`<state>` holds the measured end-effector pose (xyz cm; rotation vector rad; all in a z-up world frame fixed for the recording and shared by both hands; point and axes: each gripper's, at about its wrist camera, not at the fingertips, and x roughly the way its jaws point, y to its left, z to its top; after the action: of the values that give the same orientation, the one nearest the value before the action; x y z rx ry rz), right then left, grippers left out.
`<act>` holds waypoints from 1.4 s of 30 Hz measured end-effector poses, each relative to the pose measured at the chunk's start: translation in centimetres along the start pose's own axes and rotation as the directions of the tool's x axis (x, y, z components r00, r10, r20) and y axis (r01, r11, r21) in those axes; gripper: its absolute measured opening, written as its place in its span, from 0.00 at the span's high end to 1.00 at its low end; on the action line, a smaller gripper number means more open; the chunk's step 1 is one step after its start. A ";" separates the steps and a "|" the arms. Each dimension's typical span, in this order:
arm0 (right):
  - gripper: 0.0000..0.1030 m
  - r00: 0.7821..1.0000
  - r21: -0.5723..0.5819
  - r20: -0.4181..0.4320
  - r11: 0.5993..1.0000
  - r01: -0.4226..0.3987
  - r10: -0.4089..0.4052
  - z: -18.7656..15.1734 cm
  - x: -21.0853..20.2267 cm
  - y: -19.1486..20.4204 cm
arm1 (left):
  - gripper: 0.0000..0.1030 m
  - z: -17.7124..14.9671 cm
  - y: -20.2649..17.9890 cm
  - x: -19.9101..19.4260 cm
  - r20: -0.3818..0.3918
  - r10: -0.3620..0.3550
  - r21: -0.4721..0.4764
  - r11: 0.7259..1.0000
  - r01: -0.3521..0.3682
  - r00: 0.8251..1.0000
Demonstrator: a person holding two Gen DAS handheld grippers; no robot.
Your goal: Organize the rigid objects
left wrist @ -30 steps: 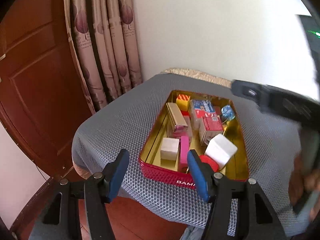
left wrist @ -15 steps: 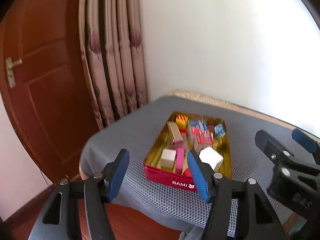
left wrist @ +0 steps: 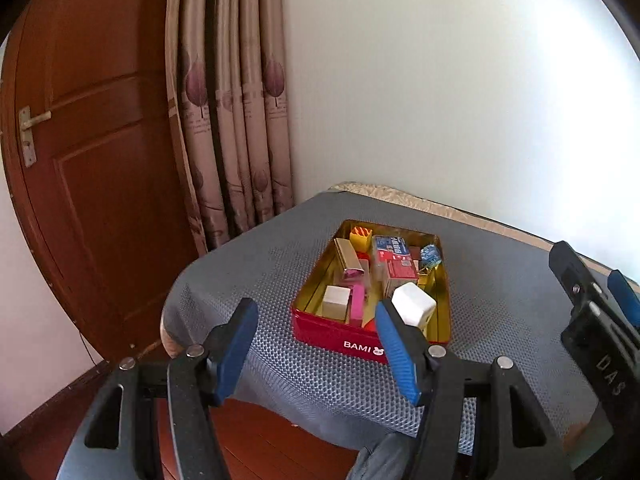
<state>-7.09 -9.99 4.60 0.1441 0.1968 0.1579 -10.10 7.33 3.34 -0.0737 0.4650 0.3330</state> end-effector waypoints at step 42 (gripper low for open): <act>0.00 0.996 -0.109 -0.064 0.991 -0.074 0.068 -1.3 0.1 2.0 | 0.20 0.4 1.1 -0.2 -0.031 -0.004 -0.001 1.000 0.004 1.000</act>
<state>-7.50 -7.83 3.65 0.0353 0.2429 0.2440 -10.43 8.34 3.80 -0.0809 0.4950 0.3284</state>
